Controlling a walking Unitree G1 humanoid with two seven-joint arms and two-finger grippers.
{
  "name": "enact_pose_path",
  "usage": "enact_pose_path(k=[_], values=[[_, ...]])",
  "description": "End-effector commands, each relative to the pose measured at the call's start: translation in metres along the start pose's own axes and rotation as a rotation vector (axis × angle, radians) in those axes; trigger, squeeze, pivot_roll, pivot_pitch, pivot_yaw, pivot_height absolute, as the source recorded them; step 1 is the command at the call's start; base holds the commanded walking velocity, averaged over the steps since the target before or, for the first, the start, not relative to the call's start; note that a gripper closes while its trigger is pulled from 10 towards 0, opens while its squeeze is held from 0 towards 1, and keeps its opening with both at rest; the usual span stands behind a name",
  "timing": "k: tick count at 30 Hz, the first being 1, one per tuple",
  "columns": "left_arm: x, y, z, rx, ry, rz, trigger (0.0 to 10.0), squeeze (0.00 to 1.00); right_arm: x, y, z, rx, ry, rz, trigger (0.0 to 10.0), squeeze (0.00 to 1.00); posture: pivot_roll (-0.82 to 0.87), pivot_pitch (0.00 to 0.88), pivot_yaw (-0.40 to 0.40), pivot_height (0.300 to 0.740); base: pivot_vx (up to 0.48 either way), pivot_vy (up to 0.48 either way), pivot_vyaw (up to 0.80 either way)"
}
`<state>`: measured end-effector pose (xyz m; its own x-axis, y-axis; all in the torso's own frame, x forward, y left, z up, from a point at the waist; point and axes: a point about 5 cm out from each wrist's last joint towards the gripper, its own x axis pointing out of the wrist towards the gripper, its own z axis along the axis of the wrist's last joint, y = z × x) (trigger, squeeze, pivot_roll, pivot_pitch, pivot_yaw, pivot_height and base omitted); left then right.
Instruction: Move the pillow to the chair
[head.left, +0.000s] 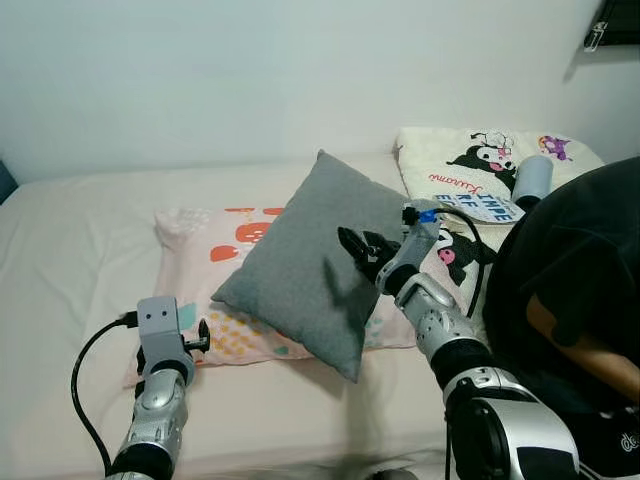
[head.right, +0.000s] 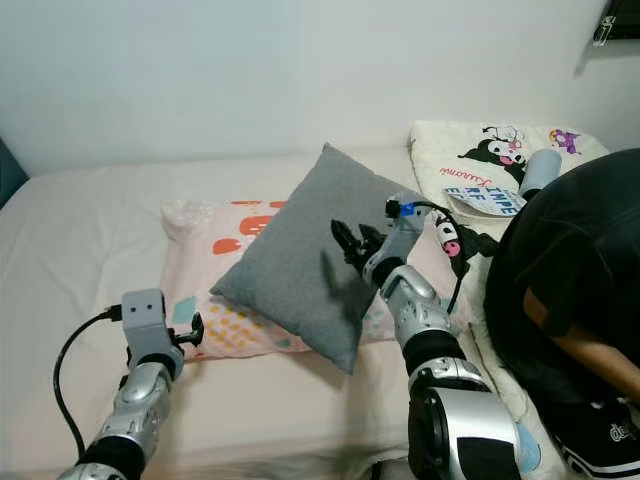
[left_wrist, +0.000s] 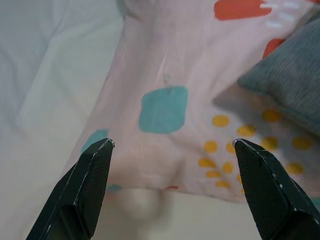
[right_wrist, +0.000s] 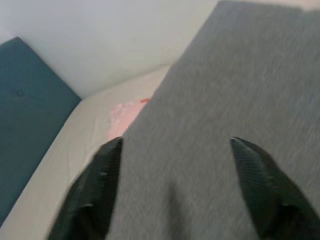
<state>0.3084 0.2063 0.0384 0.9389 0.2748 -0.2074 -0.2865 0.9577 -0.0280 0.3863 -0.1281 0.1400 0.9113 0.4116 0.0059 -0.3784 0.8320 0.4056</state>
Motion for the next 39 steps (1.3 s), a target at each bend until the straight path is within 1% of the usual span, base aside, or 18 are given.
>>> enact_pose_path(k=[1, 4, 6, 8, 9, 12, 17, 18, 23, 30, 31, 32, 33, 35, 36, 37, 38, 39], values=[[-0.004, 0.000, -0.008, 0.004, 0.023, -0.003, 10.0, 0.00, -0.002, 0.000, -0.008, 0.006, 0.017, -0.005, 10.0, 1.00, -0.04, 0.057, 0.006, 0.639, 0.000, 0.000, 0.00], [-0.004, 0.000, -0.008, 0.004, 0.022, -0.003, 10.0, 0.00, -0.002, 0.000, -0.009, 0.013, 0.014, -0.006, 10.0, 1.00, -0.04, 0.065, 0.006, 0.639, 0.000, 0.000, 0.00], [-0.007, 0.001, -0.012, 0.008, 0.025, -0.001, 10.0, 0.00, 0.000, 0.004, -0.014, 0.025, 0.053, 0.016, 10.0, 1.00, -0.03, 0.083, 0.006, 0.629, 0.000, 0.000, 0.00], [-0.009, 0.003, -0.015, 0.011, 0.029, 0.000, 10.0, 0.00, 0.002, 0.007, -0.015, 0.026, 0.062, 0.025, 10.0, 1.00, -0.03, 0.093, 0.007, 0.619, 0.000, 0.000, 0.00], [-0.009, 0.003, -0.015, 0.011, 0.029, 0.000, 10.0, 0.00, 0.002, 0.007, -0.015, 0.026, 0.062, 0.025, 10.0, 1.00, -0.03, 0.093, 0.007, 0.619, 0.000, 0.000, 0.00], [-0.010, 0.005, -0.016, 0.012, 0.028, 0.003, 10.0, 0.00, 0.003, 0.008, -0.013, 0.038, 0.049, 0.031, 10.0, 1.00, -0.02, 0.102, 0.004, 0.599, 0.000, 0.000, 0.00], [-0.012, 0.006, -0.016, 0.010, 0.022, 0.008, 10.0, 0.00, 0.003, 0.008, -0.012, 0.042, 0.039, 0.034, 10.0, 1.00, -0.02, 0.110, 0.004, 0.584, 0.000, 0.000, 0.00], [-0.012, 0.007, -0.016, 0.009, 0.016, 0.011, 10.0, 0.00, 0.003, 0.007, -0.010, 0.045, 0.031, 0.029, 10.0, 1.00, -0.02, 0.116, 0.004, 0.574, 0.000, 0.000, 0.00], [-0.014, 0.009, -0.015, 0.005, 0.005, 0.014, 10.0, 0.00, 0.000, 0.000, -0.006, 0.053, 0.010, 0.009, 10.0, 1.00, -0.01, 0.129, 0.005, 0.554, 0.000, 0.000, 0.00], [-0.019, 0.010, -0.015, 0.001, -0.013, 0.015, 10.0, 0.00, -0.007, -0.015, 0.008, 0.069, -0.053, -0.013, 10.0, 1.00, -0.01, 0.163, -0.001, 0.519, 0.000, 0.000, 0.00], [-0.021, 0.010, -0.015, 0.001, -0.017, 0.014, 10.0, 0.00, -0.008, -0.016, 0.012, 0.086, -0.076, -0.004, 10.0, 1.00, -0.01, 0.180, -0.004, 0.514, 0.000, 0.000, 0.00], [-0.021, 0.010, -0.015, 0.001, -0.017, 0.014, 10.0, 0.00, -0.008, -0.016, 0.012, 0.086, -0.076, -0.004, 10.0, 1.00, -0.01, 0.180, -0.004, 0.514, 0.000, 0.000, 0.00], [-0.022, 0.010, -0.015, 0.000, -0.020, 0.014, 10.0, 0.00, -0.009, -0.018, 0.016, 0.104, -0.098, 0.004, 10.0, 1.00, -0.01, 0.184, -0.004, 0.509, 0.000, 0.000, 0.00], [-0.027, 0.009, -0.015, 0.001, -0.031, 0.010, 10.0, 0.00, -0.011, -0.021, 0.026, 0.206, -0.164, 0.045, 10.0, 1.00, -0.01, 0.217, -0.013, 0.504, 0.000, 0.000, 0.00], [-0.027, 0.009, -0.015, 0.001, -0.031, 0.010, 10.0, 0.00, -0.011, -0.021, 0.026, 0.206, -0.164, 0.045, 10.0, 1.00, -0.01, 0.217, -0.013, 0.504, 0.000, 0.000, 0.00], [-0.029, 0.009, -0.015, 0.002, -0.036, 0.009, 10.0, 0.00, -0.013, -0.022, 0.029, 0.234, -0.183, 0.059, 10.0, 1.00, -0.01, 0.223, -0.014, 0.504, 0.000, 0.000, 0.00], [-0.032, 0.008, -0.015, 0.003, -0.041, 0.007, 10.0, 0.00, -0.014, -0.024, 0.031, 0.277, -0.195, 0.076, 10.0, 0.00, -0.01, 0.239, -0.018, 0.504, 0.000, 0.000, 0.00], [-0.032, 0.008, -0.015, 0.003, -0.041, 0.007, 10.0, 0.00, -0.014, -0.024, 0.031, 0.277, -0.195, 0.076, 10.0, 0.00, -0.01, 0.239, -0.018, 0.504, 0.000, 0.000, 0.00]])
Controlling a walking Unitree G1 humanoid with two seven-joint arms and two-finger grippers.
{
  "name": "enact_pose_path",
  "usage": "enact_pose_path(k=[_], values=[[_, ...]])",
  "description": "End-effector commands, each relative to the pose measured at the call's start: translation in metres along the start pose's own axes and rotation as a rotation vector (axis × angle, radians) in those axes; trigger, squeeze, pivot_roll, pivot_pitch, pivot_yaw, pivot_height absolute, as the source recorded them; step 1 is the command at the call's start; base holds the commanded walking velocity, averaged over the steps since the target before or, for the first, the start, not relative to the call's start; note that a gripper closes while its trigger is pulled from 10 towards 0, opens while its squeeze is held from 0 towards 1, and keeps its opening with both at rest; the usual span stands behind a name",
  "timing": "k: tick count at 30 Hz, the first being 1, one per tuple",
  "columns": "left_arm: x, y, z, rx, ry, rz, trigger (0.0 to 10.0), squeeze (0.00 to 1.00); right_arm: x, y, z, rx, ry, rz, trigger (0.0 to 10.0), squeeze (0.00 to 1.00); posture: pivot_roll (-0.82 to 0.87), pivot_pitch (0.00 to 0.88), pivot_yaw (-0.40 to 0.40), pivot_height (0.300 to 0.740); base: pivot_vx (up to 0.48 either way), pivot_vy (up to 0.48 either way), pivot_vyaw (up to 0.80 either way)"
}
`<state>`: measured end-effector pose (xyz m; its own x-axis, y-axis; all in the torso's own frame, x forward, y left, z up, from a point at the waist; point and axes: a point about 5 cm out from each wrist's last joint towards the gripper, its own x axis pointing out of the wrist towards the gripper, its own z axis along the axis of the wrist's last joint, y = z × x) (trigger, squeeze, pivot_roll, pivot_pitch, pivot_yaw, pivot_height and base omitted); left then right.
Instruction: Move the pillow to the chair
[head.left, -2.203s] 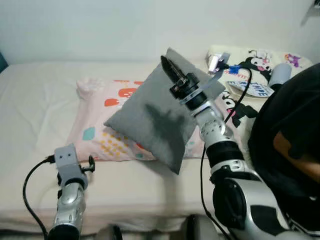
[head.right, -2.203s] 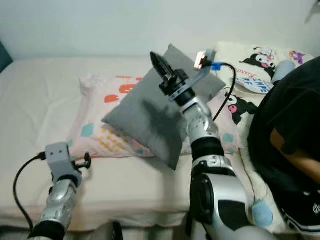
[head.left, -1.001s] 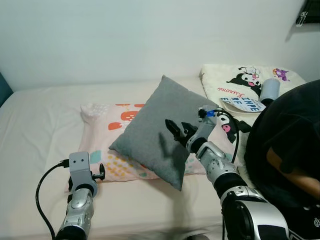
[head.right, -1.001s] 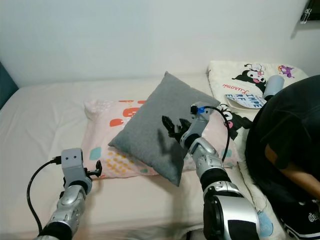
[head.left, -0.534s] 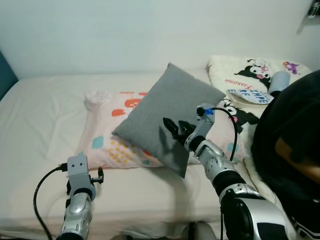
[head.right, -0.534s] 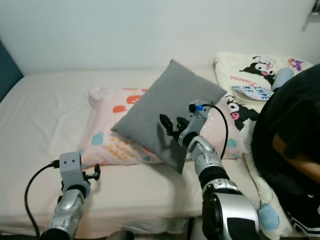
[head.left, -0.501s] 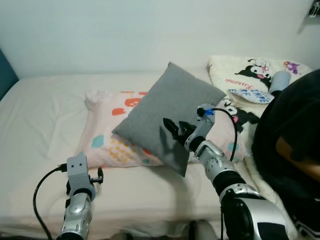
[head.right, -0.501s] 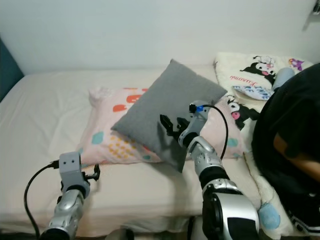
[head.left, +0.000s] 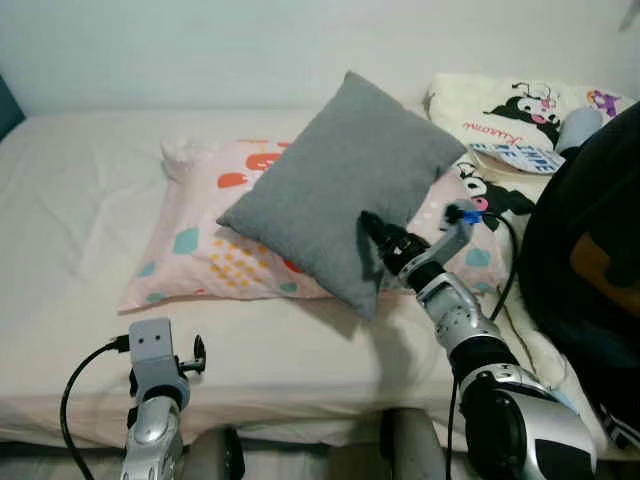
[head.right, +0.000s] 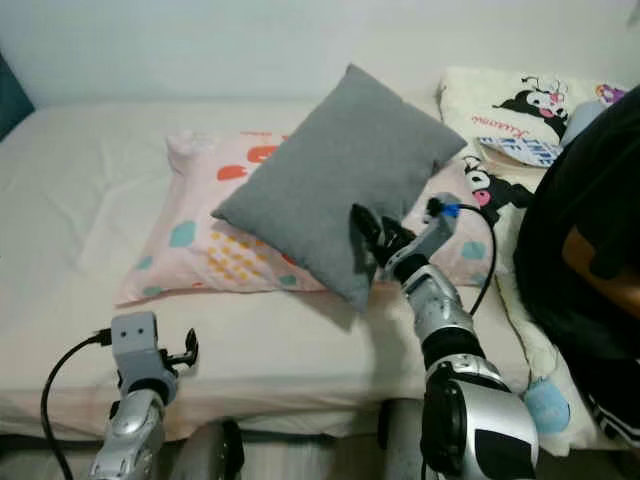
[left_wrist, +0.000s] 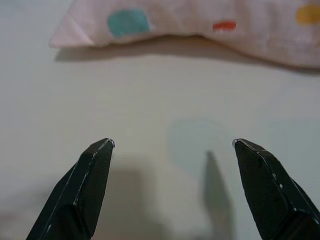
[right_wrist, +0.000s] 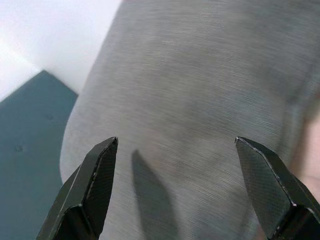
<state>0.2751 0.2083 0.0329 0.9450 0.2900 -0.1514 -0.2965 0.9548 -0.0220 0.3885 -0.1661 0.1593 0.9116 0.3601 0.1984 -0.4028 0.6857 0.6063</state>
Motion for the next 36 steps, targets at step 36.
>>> enact_pose_path(k=[36], values=[[-0.026, -0.015, 0.003, 0.006, 0.016, -0.031, 10.0, 0.00, 0.020, 0.012, 0.012, 0.151, 0.028, -0.096, 10.0, 0.00, -0.02, 0.282, -0.090, 0.504, 0.000, 0.000, 0.00]])
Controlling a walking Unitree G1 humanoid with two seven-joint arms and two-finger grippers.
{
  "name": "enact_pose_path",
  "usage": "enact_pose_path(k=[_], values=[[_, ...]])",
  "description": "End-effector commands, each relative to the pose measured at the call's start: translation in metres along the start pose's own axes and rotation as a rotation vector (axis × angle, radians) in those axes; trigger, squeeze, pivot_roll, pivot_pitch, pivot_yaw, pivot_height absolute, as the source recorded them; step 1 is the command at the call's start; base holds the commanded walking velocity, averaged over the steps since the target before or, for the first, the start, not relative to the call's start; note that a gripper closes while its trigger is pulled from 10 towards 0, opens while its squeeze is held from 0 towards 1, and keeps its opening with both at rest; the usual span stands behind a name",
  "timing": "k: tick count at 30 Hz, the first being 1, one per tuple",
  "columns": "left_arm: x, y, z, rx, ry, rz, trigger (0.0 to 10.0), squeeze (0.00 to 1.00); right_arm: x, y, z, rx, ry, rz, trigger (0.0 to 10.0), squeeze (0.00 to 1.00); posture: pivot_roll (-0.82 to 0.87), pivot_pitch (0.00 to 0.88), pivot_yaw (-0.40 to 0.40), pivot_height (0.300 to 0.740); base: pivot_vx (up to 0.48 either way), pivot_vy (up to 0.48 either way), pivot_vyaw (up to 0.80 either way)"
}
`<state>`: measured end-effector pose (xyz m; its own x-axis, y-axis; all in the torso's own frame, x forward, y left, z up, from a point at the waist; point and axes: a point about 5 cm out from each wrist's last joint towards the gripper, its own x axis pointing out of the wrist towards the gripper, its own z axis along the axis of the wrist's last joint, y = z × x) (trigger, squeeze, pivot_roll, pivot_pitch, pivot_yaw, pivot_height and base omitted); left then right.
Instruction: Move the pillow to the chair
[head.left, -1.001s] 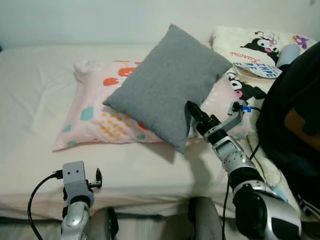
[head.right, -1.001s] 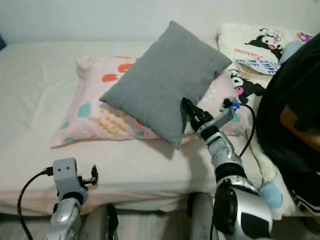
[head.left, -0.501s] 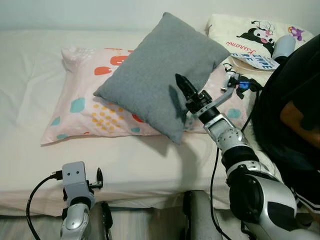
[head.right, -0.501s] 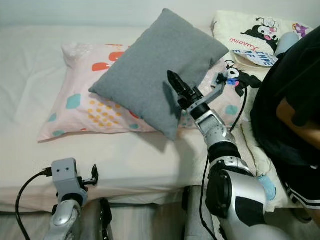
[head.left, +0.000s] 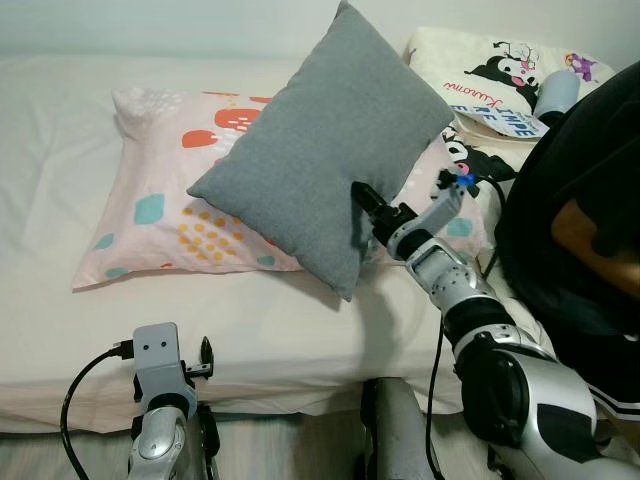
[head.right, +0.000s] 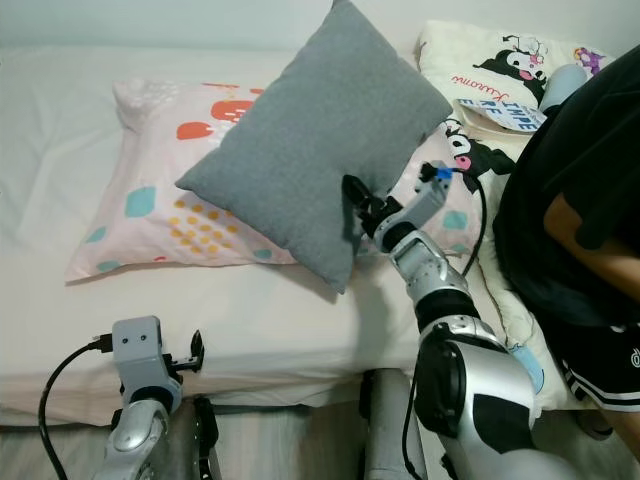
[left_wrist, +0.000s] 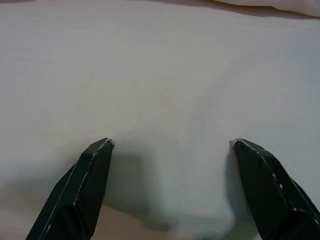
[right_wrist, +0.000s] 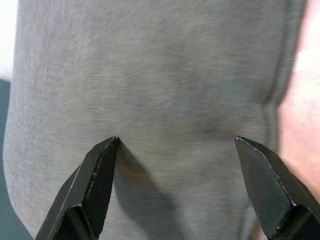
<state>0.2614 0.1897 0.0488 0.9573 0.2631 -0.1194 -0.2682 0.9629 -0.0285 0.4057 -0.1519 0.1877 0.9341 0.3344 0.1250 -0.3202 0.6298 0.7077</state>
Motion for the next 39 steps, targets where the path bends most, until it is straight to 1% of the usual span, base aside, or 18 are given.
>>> enact_pose_path(k=[1, 4, 5, 7, 10, 11, 13, 15, 18, 20, 23, 25, 27, 31, 33, 37, 38, 39], values=[[-0.006, -0.002, -0.011, 0.007, 0.052, -0.006, 10.0, 0.00, -0.010, -0.013, -0.003, 0.038, 0.000, -0.011, 10.0, 0.00, -0.03, 0.283, -0.088, 0.504, 0.000, 0.000, 0.00], [-0.006, -0.003, -0.011, 0.007, 0.056, -0.010, 10.0, 0.00, -0.013, -0.015, -0.005, 0.042, 0.007, -0.005, 10.0, 0.00, -0.04, 0.283, -0.087, 0.504, 0.000, 0.000, 0.00], [-0.006, -0.005, -0.011, 0.007, 0.057, -0.018, 10.0, 0.00, -0.018, -0.018, -0.016, 0.075, 0.047, 0.023, 10.0, 0.00, -0.04, 0.289, -0.087, 0.504, 0.000, 0.000, 0.00], [-0.006, -0.006, -0.010, 0.007, 0.057, -0.020, 10.0, 0.00, -0.018, -0.018, -0.020, 0.094, 0.060, 0.035, 10.0, 0.00, -0.04, 0.289, -0.087, 0.504, 0.000, 0.000, 0.00], [-0.006, -0.007, -0.009, 0.006, 0.055, -0.021, 10.0, 0.00, -0.018, -0.011, -0.028, 0.131, 0.085, 0.113, 10.0, 0.00, -0.03, 0.290, -0.089, 0.504, 0.000, 0.000, 0.00], [-0.007, -0.005, -0.010, 0.007, 0.056, -0.019, 10.0, 0.00, -0.016, -0.001, -0.029, 0.164, 0.070, 0.219, 10.0, 0.00, -0.03, 0.298, -0.089, 0.504, 0.000, 0.000, 0.00], [-0.009, -0.004, -0.011, 0.010, 0.058, -0.017, 10.0, 0.00, -0.014, 0.008, -0.028, 0.193, 0.052, 0.309, 10.0, 0.00, -0.02, 0.304, -0.092, 0.504, 0.000, 0.000, 0.00], [-0.010, -0.003, -0.011, 0.010, 0.059, -0.016, 10.0, 0.00, -0.013, 0.011, -0.027, 0.198, 0.050, 0.329, 10.0, 0.00, -0.02, 0.304, -0.092, 0.504, 0.000, 0.000, 0.00], [-0.012, -0.002, -0.013, 0.014, 0.063, -0.013, 10.0, 0.00, -0.008, 0.014, -0.029, 0.181, 0.060, 0.301, 10.0, 0.00, -0.02, 0.307, -0.093, 0.504, 0.000, 0.000, 0.00], [-0.014, -0.001, -0.013, 0.018, 0.067, -0.011, 10.0, 0.00, -0.004, 0.011, -0.034, 0.136, 0.094, 0.205, 10.0, 0.00, -0.01, 0.313, -0.096, 0.504, 0.000, 0.000, 0.00], [-0.014, -0.001, -0.013, 0.018, 0.067, -0.011, 10.0, 0.00, -0.004, 0.011, -0.034, 0.136, 0.094, 0.205, 10.0, 0.00, -0.01, 0.313, -0.096, 0.504, 0.000, 0.000, 0.00], [-0.015, -0.001, -0.014, 0.023, 0.068, -0.011, 10.0, 0.00, -0.004, 0.003, -0.041, 0.110, 0.120, 0.077, 10.0, 0.00, -0.01, 0.318, -0.098, 0.504, 0.000, 0.000, 0.00], [-0.016, -0.001, -0.014, 0.025, 0.069, -0.011, 10.0, 0.00, -0.004, 0.001, -0.041, 0.119, 0.112, 0.057, 10.0, 0.00, 0.00, 0.322, -0.097, 0.504, 0.000, 0.000, 0.00], [-0.018, -0.001, -0.013, 0.028, 0.069, -0.013, 10.0, 0.00, -0.004, 0.004, -0.037, 0.158, 0.075, 0.118, 10.0, 0.00, 0.00, 0.327, -0.093, 0.504, 0.000, 0.000, 0.00], [-0.019, 0.000, -0.013, 0.032, 0.069, -0.015, 10.0, 0.00, -0.002, 0.010, -0.031, 0.172, 0.052, 0.194, 10.0, 0.00, 0.01, 0.330, -0.088, 0.504, 0.000, 0.000, 0.00], [-0.020, 0.001, -0.012, 0.038, 0.067, -0.015, 10.0, 0.00, -0.001, 0.012, -0.026, 0.177, 0.049, 0.216, 10.0, 0.00, 0.02, 0.335, -0.089, 0.504, 0.000, 0.000, 0.00], [-0.021, 0.001, -0.012, 0.039, 0.067, -0.014, 10.0, 0.00, -0.001, 0.011, -0.024, 0.177, 0.047, 0.214, 0.5, 0.00, 0.02, 0.335, -0.089, 0.504, 0.000, 0.000, 0.00], [-0.020, 0.003, -0.010, 0.039, 0.062, -0.009, 10.0, 0.00, 0.000, 0.012, -0.019, 0.174, 0.031, 0.211, 0.0, 0.00, 0.03, 0.336, -0.096, 0.504, 0.000, 0.000, 0.00]])
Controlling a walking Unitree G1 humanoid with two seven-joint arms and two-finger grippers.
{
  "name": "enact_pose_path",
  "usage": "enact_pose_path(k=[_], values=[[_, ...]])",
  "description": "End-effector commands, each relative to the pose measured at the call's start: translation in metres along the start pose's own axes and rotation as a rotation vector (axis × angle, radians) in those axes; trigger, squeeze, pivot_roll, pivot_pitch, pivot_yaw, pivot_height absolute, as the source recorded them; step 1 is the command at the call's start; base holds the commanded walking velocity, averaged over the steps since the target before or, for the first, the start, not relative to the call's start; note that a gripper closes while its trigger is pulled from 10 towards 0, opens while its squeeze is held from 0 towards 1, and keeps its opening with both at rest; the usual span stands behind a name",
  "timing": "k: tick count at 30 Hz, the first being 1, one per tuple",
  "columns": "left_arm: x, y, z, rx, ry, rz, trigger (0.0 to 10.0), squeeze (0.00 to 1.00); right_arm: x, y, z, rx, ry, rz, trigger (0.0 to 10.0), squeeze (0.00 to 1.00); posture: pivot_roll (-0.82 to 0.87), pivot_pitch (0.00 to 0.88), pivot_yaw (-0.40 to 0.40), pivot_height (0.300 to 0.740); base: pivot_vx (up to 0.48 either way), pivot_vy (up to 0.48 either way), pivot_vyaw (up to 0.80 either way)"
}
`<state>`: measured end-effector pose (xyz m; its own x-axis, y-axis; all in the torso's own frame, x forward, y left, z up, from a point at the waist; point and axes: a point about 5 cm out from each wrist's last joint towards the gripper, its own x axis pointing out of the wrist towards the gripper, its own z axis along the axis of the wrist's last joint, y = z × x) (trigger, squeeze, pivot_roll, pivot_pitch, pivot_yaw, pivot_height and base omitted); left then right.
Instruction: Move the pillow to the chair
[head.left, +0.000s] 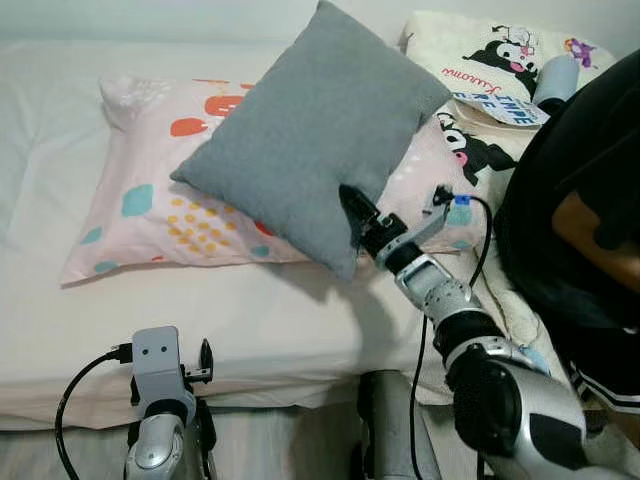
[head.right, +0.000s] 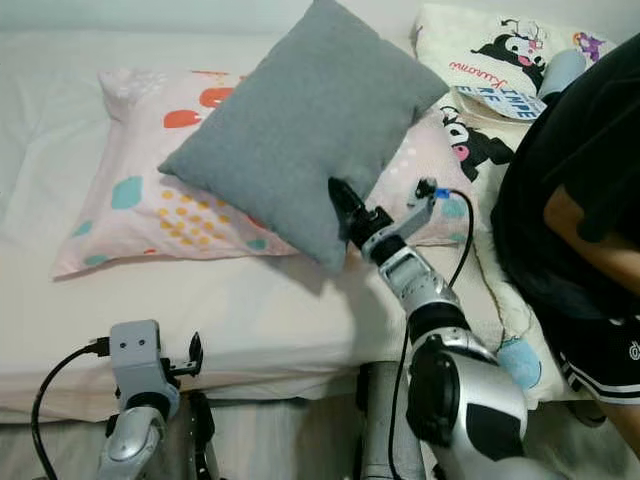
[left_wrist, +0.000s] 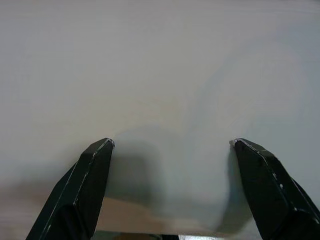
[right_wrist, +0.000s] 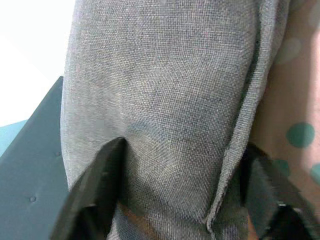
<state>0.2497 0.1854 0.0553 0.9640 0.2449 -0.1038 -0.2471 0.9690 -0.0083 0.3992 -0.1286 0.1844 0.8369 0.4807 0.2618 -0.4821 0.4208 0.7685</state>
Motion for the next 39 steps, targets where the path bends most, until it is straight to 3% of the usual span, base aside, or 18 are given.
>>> enact_pose_path(k=[1, 15, 19, 22, 24, 30, 31, 39], values=[[-0.008, 0.004, -0.015, 0.015, 0.078, 0.010, 10.0, 0.00, -0.001, -0.002, 0.001, 0.012, -0.012, -0.008, 0.0, 0.00, 0.03, 0.336, -0.096, 0.504, 0.000, 0.000, 0.00], [-0.008, -0.001, -0.014, 0.034, 0.075, -0.010, 10.0, 0.00, 0.000, 0.003, 0.013, -0.019, -0.023, 0.040, 0.0, 0.00, 0.03, 0.327, -0.091, 0.504, 0.000, 0.000, 0.00], [-0.001, 0.000, -0.011, 0.029, 0.070, -0.002, 10.0, 0.00, 0.006, 0.009, 0.020, -0.102, -0.026, 0.035, 0.0, 0.00, 0.02, 0.298, -0.096, 0.504, 0.000, 0.000, 0.00], [0.001, 0.000, -0.010, 0.026, 0.066, 0.001, 10.0, 0.00, 0.008, 0.012, 0.022, -0.106, -0.035, 0.057, 0.0, 0.00, 0.02, 0.295, -0.096, 0.504, 0.000, 0.000, 0.00], [0.008, -0.002, -0.005, 0.016, 0.052, 0.002, 10.0, 0.00, 0.010, 0.021, 0.028, -0.084, -0.065, 0.146, 0.0, 0.00, 0.01, 0.264, -0.094, 0.509, 0.000, 0.000, 0.00], [0.021, -0.007, 0.003, 0.011, 0.028, -0.009, 10.0, 0.00, 0.012, 0.035, 0.044, -0.061, -0.115, 0.254, 0.0, 0.00, 0.00, 0.210, -0.081, 0.524, 0.000, 0.000, 0.00], [0.030, -0.008, 0.010, 0.006, 0.012, -0.015, 10.0, 0.00, 0.016, 0.049, 0.052, -0.081, -0.132, 0.333, 0.0, 0.00, -0.01, 0.187, -0.072, 0.534, 0.000, 0.000, 0.00], [0.045, -0.008, 0.018, 0.006, 0.001, -0.016, 10.0, 0.00, 0.020, 0.077, 0.053, -0.109, -0.143, 0.483, 0.0, 0.00, -0.02, 0.136, -0.051, 0.564, 0.000, 0.000, 0.00]])
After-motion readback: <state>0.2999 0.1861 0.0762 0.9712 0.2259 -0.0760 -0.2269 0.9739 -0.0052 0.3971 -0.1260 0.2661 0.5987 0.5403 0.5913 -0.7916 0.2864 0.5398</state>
